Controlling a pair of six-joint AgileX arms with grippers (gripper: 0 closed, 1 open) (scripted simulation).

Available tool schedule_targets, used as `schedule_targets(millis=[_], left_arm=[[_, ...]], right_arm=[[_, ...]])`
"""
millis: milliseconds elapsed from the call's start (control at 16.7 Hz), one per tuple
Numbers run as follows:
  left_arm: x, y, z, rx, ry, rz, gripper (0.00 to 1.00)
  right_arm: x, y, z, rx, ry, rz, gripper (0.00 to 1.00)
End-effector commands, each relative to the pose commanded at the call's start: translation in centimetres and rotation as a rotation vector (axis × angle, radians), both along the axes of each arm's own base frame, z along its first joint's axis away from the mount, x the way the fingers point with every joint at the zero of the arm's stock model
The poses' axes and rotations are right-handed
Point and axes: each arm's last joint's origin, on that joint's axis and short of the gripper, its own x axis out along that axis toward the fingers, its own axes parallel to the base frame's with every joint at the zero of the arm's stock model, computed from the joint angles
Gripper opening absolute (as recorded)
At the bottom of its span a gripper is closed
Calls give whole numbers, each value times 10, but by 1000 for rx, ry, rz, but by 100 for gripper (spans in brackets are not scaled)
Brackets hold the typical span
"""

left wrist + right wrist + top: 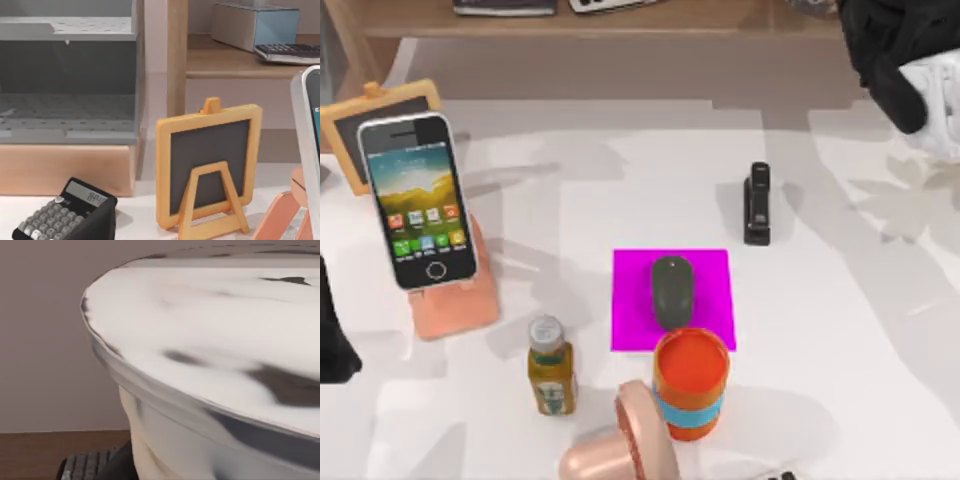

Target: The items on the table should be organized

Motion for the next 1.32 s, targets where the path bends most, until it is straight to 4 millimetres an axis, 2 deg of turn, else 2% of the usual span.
schedule_targets(millis=[240, 420, 1320], left_arm=[[0, 0, 0, 0, 0, 0, 100], [0, 0, 0, 0, 0, 0, 100], [0, 0, 0, 0, 0, 0, 100]], right_arm=[[21, 1, 8, -30, 81, -12, 0], [30, 2, 7, -45, 126, -15, 0], [32, 2, 7, -49, 136, -15, 0]])
